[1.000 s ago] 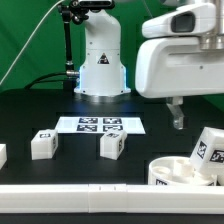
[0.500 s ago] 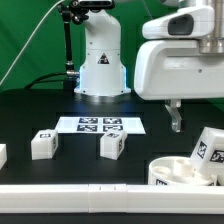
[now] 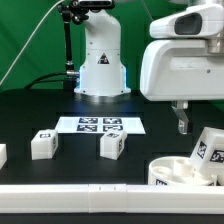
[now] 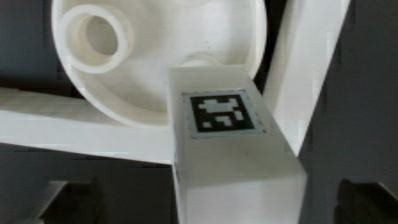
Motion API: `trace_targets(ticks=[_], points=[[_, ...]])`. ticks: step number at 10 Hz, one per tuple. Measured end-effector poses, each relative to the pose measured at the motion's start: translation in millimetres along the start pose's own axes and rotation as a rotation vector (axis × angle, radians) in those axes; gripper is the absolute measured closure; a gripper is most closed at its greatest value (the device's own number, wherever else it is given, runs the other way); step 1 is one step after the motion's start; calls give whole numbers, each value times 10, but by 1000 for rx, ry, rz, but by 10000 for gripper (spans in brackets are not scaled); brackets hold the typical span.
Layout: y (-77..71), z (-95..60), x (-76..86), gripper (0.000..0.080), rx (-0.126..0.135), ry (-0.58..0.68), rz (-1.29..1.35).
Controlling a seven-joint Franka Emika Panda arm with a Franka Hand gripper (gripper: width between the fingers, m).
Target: Assemble stool
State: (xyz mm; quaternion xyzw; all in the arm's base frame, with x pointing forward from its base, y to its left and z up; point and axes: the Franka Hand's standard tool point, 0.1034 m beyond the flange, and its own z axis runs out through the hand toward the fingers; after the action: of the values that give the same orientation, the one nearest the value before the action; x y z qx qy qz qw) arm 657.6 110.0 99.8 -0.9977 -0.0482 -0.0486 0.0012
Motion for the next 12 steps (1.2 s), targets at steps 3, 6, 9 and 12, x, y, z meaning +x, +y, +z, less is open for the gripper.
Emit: trace_targets(ticks=[3,6,9,12], points=[[-9,98,-95,151,-1,2,-10],[13,103,-101,197,-2,1,-10],[44,114,-99,465,0,10,-31],[51,113,-96,465,0,10,-30]])
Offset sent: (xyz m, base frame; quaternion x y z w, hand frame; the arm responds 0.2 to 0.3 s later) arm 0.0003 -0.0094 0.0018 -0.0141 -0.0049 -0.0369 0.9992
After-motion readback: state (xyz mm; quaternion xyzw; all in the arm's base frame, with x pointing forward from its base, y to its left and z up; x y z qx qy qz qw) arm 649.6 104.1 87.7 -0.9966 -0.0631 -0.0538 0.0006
